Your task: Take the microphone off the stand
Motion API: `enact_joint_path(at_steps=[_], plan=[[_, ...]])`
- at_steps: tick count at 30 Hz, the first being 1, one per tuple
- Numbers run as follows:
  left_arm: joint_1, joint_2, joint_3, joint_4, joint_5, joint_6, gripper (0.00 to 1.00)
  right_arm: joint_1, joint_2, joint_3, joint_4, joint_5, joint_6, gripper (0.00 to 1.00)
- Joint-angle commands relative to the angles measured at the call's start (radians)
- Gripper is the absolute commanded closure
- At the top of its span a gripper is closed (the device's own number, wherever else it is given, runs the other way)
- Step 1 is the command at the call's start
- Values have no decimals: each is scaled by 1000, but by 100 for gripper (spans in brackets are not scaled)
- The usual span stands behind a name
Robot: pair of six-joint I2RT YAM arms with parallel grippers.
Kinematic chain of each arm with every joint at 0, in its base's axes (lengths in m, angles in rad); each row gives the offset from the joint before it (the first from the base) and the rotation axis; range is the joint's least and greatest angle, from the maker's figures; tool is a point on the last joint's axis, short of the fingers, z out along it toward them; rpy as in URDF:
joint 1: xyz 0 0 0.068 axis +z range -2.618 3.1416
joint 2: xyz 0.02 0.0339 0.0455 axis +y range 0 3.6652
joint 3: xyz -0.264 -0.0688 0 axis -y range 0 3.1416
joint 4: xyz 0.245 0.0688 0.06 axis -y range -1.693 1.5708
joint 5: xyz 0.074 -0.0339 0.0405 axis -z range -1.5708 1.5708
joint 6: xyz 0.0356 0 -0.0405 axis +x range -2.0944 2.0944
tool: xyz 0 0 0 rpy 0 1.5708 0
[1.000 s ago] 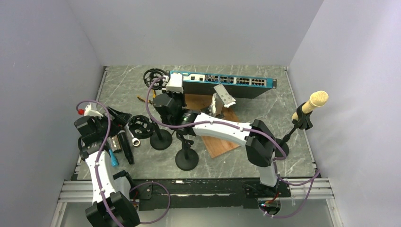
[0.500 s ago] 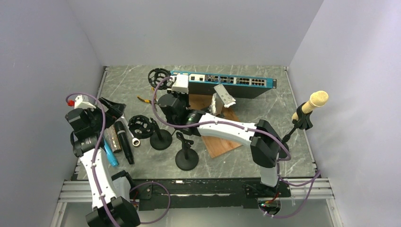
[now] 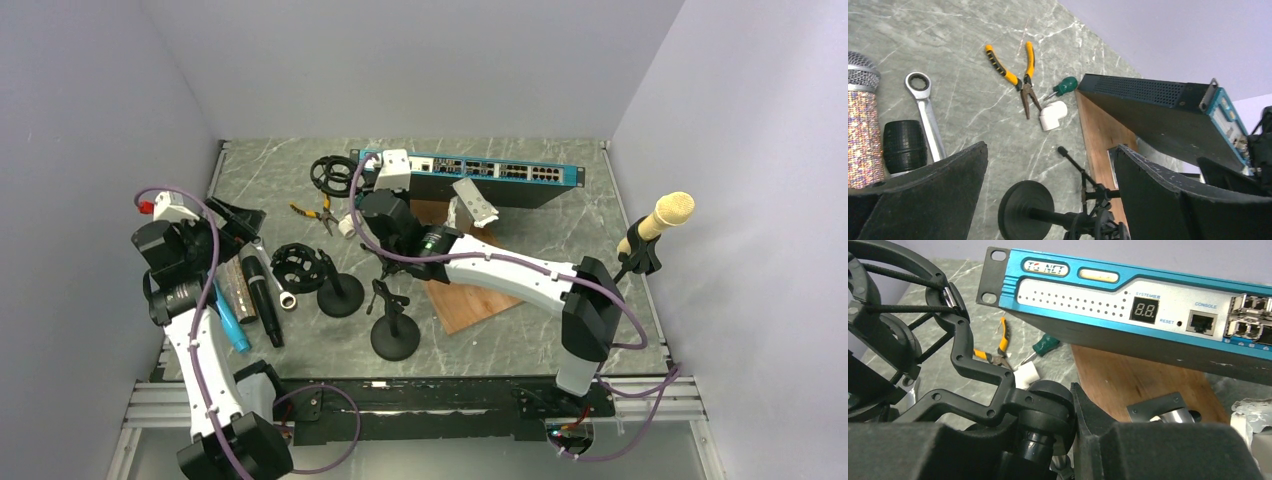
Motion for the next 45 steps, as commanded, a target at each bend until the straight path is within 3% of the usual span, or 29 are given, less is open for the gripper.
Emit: enact_joint_path(at_steps=[1, 6, 12, 15, 20, 24, 33, 37, 45], plan=[[-4, 17, 84, 66, 60, -24, 2, 2, -26, -28, -51, -50, 13, 100], [-5, 25, 139, 73, 121, -38, 1, 33, -10, -19, -46, -8, -73, 100], [-6, 20, 162, 107, 198, -132, 0, 45, -4, -16, -63, -40, -86, 80], [-16, 17, 188, 133, 249, -183, 0, 45, -11, -13, -77, -84, -86, 65], [-40, 15, 248, 121, 304, -181, 1, 44, -41, -10, -104, -116, -83, 48], [-69, 13, 227, 213, 382, -219, 2, 45, -91, -36, -122, -164, -83, 36], [-116, 4, 225, 205, 413, -157, 1, 38, -255, -167, -138, -359, -112, 1], [-134, -3, 224, 193, 423, -130, 1, 9, -319, -197, -191, -485, -103, 0], [-165, -14, 243, 104, 418, -25, 0, -172, -371, -194, -338, -937, -9, 0]])
